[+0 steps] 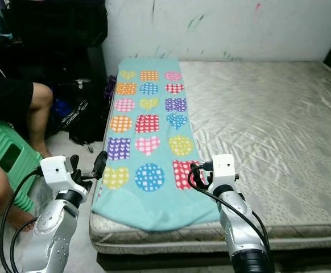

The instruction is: Clean up the room

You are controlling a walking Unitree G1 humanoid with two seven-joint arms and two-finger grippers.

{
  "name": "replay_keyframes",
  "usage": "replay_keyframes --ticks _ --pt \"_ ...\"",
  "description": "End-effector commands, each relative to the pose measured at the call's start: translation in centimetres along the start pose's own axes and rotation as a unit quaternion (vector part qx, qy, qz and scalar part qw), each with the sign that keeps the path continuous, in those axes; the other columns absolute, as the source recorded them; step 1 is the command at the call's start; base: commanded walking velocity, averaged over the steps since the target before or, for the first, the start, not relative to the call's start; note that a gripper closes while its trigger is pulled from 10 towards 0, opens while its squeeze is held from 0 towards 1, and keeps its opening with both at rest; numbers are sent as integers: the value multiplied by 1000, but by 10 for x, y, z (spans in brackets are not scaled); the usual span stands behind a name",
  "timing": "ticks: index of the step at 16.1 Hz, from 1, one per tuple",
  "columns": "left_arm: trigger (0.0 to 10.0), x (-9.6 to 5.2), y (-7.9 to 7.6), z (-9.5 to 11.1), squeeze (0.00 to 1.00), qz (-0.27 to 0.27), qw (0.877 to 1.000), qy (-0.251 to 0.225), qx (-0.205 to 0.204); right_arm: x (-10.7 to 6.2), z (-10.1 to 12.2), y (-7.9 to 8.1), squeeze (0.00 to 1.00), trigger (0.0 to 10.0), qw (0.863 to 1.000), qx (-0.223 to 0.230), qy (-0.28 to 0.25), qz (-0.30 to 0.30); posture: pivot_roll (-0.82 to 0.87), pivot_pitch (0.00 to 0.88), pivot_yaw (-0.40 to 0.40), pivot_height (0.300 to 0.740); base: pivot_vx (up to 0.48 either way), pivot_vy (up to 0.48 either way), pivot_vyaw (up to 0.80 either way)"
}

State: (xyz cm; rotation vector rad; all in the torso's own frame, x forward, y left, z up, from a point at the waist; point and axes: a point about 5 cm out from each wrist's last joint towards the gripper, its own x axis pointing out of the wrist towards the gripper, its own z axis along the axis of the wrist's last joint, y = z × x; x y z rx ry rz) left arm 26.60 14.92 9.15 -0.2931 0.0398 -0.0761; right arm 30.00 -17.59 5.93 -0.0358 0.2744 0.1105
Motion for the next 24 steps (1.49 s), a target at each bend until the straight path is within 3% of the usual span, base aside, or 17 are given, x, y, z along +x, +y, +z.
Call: replay_keyframes --ticks 1,6,18,21,24 --pt "10000 1 0 1 0 -1 1000 -1 4 1 3 -1 0 10000 1000 -3 -4 -1 -86 0 -16 740 368 0 0" --pt "10000 1 1 -1 0 8 1000 6 8 0 1 -1 0 10000 1000 -5 -3 -1 -87 0 -14 740 340 0 0" --pt "10000 1 4 -5 0 32 999 18 5 2 0 1 0 10000 1000 -14 3 6 -77 0 -19 740 0 0 0" --pt "10000 0 10 -21 0 49 996 68 -2 5 -5 2 0 10000 999 -33 33 9 -79 0 -19 740 0 0 0" --pt "10000 -8 19 -32 0 57 992 110 6 3 -11 3 0 10000 998 -10 67 6 -71 0 -26 740 0 0 0"
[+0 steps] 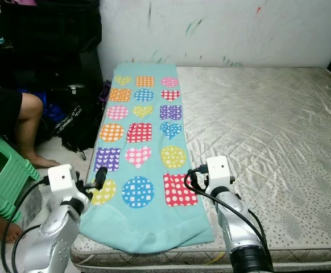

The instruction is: Clean up the room

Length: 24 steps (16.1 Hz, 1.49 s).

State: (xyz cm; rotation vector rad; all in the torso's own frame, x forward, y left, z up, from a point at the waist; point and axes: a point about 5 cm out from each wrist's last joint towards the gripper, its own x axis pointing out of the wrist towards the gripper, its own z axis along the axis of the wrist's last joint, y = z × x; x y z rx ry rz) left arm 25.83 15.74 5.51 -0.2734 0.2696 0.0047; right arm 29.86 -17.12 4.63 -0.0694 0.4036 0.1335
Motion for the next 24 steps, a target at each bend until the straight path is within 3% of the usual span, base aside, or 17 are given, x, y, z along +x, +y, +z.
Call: replay_keyframes --ticks 1,3,4,7,14,24 --pt "10000 -7 8 -2 0 -2 1000 14 25 -6 -4 0 0 10000 1000 12 14 -1 -72 0 -25 740 0 0 0" --pt "10000 -16 18 -3 0 -13 998 26 53 -13 -10 -1 0 10000 1000 7 27 1 -71 0 -27 740 0 0 0" --pt "10000 -32 30 -7 0 -32 996 38 75 -26 -20 -6 0 10000 999 1 48 1 -67 0 -31 740 0 0 0" --pt "10000 -44 45 -15 0 -10 996 58 60 -35 -32 -16 0 10000 998 -3 70 -8 -64 0 -35 740 0 0 0" --pt "10000 -44 39 -11 0 -27 996 68 58 -43 -31 -14 0 10000 997 3 79 -6 -71 0 -23 740 0 0 0" --pt "10000 -44 38 -9 0 -27 995 74 58 -48 -31 -11 0 10000 997 8 82 2 -74 0 -20 623 0 0 0"
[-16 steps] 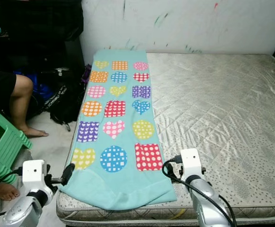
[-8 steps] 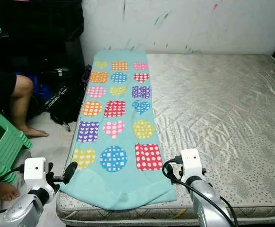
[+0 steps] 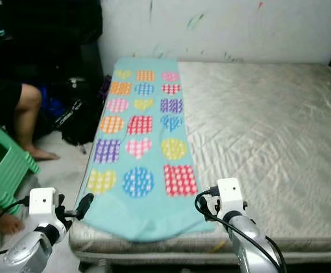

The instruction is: Clean up the room

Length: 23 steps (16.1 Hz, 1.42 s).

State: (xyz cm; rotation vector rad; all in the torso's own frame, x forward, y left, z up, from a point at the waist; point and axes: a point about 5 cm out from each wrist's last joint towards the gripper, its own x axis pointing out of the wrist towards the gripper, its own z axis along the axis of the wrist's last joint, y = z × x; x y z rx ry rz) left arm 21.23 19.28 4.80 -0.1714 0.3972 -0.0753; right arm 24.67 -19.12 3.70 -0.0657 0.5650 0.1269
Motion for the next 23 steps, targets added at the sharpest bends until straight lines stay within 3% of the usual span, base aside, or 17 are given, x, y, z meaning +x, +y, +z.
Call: replay_keyframes --ticks 1,5,18,23 --pt "10000 0 0 0 0 -4 1000 5 3 -2 0 1 0 10000 1000 0 2 2 -75 0 -20 614 0 0 0" --pt "10000 1 0 1 0 4 1000 2 4 -1 2 3 0 10000 1000 -11 -3 15 -76 0 -23 575 0 0 0" --pt "10000 4 -3 7 0 10 1000 -23 -4 3 16 14 0 10000 996 -45 -41 62 -77 0 -24 575 0 0 0" --pt "10000 5 -5 7 0 4 1000 -25 -3 4 14 15 0 10000 996 -40 -40 67 -77 0 -23 575 284 0 195"
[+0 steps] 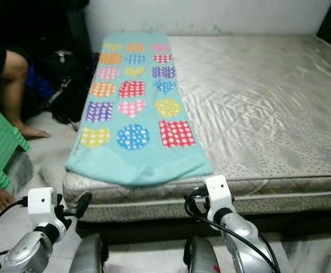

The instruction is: Clean up the room

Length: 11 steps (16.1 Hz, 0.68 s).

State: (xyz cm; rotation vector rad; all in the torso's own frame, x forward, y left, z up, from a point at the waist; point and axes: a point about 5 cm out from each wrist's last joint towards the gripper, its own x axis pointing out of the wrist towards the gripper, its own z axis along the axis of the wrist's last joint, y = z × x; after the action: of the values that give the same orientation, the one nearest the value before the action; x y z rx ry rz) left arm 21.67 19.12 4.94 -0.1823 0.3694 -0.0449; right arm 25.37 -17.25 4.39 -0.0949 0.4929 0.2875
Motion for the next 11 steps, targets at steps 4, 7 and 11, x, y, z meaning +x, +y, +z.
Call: replay_keyframes --ticks 4,7,11 --pt "10000 2 -4 4 0 -10 1000 -9 5 0 1 -3 0 10000 1000 -3 -1 0 -77 0 -23 575 313 0 0" --pt "10000 3 -4 3 0 -9 1000 -6 6 1 1 -2 0 10000 1000 -2 0 0 -78 0 -23 575 194 0 0" --pt "10000 4 -3 4 0 7 1000 -4 -1 1 0 -2 0 10000 1000 -1 1 2 -77 0 -24 575 0 0 0"
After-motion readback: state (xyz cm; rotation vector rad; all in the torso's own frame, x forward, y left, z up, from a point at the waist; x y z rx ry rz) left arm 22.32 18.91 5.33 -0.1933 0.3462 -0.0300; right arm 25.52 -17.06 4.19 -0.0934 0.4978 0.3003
